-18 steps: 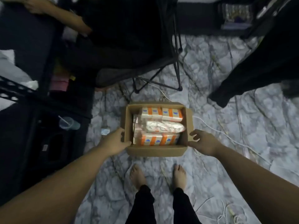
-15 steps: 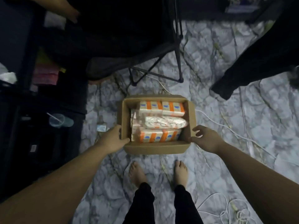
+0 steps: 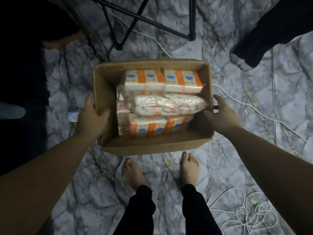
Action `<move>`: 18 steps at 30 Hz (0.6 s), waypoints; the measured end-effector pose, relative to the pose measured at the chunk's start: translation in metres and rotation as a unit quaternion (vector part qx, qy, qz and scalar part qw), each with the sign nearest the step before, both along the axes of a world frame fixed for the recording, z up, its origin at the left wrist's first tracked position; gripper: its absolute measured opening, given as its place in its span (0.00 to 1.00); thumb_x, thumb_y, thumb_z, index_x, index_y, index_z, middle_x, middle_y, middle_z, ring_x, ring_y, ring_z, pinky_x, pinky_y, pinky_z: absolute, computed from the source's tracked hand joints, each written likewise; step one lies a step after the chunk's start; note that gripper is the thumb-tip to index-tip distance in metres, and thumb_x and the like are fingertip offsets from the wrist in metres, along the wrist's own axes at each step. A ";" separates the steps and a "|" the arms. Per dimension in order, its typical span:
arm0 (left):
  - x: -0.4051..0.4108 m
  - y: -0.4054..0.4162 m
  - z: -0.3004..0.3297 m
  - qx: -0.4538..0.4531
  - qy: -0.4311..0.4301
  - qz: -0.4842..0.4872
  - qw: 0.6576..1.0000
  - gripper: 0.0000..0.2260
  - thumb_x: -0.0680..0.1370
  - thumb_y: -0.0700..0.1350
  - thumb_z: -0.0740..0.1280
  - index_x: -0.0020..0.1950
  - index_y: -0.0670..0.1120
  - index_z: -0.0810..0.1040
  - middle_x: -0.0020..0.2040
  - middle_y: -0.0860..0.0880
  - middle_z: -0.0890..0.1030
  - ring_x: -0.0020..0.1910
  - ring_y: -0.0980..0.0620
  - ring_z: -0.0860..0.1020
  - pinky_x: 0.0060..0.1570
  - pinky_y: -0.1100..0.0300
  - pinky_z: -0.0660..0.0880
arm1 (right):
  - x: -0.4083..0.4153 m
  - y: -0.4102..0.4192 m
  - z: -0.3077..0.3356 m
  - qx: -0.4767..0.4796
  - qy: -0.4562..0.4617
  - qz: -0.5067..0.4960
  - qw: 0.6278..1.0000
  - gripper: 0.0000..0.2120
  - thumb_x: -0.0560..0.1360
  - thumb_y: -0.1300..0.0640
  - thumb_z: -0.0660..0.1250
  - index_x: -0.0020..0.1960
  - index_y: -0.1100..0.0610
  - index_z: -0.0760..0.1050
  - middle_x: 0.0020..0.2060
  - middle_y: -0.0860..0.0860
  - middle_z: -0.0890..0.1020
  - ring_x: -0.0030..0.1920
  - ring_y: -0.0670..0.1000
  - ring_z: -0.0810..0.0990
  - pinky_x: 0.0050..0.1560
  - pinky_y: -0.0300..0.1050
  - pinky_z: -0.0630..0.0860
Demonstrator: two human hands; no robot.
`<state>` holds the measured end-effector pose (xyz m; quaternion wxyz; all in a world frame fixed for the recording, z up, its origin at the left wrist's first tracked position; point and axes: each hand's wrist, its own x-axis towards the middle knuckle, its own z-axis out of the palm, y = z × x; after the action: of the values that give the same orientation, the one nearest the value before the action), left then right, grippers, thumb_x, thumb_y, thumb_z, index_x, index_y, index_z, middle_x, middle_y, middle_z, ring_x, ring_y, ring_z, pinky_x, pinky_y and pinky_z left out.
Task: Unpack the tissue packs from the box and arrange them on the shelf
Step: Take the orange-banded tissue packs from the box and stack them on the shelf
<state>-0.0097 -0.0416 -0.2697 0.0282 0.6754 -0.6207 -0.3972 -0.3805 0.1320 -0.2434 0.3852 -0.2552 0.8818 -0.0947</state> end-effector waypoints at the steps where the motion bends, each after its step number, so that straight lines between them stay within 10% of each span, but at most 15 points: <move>1: 0.003 -0.001 -0.003 -0.011 -0.001 0.001 1.000 0.32 0.81 0.47 0.69 0.82 0.53 0.59 0.68 0.41 0.79 0.62 0.37 0.78 0.60 0.44 0.76 | -0.001 -0.001 -0.004 -0.007 0.006 0.002 1.000 0.32 0.80 0.52 0.66 0.82 0.44 0.58 0.65 0.55 0.81 0.62 0.60 0.81 0.54 0.48 0.73; 11: 0.028 0.003 0.007 -0.020 0.042 -0.022 0.999 0.36 0.79 0.36 0.66 0.78 0.68 0.60 0.44 0.37 0.83 0.43 0.36 0.82 0.48 0.40 0.81 | 0.001 -0.005 -0.004 0.001 0.022 0.021 1.000 0.30 0.81 0.54 0.57 0.79 0.32 0.58 0.56 0.57 0.84 0.57 0.63 0.82 0.54 0.51 0.77; 16: 0.054 0.047 0.028 -0.005 0.071 0.020 0.997 0.35 0.78 0.37 0.68 0.78 0.66 0.64 0.44 0.49 0.84 0.40 0.60 0.81 0.50 0.62 0.81 | 0.001 0.003 0.011 0.008 0.016 0.079 0.997 0.28 0.81 0.55 0.60 0.78 0.35 0.63 0.50 0.54 0.85 0.54 0.59 0.82 0.53 0.49 0.77; 18: 0.073 0.074 0.034 0.010 0.082 0.051 0.995 0.35 0.78 0.38 0.69 0.79 0.65 0.65 0.50 0.45 0.85 0.47 0.48 0.84 0.54 0.47 0.82 | 0.004 0.004 0.018 0.022 0.023 0.129 0.991 0.30 0.79 0.56 0.61 0.77 0.35 0.65 0.44 0.52 0.85 0.48 0.57 0.82 0.46 0.47 0.73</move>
<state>0.0631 0.0323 -0.2354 0.0924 0.6716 -0.5772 -0.4553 -0.3761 0.1357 -0.2257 0.3797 -0.3608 0.8517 -0.0189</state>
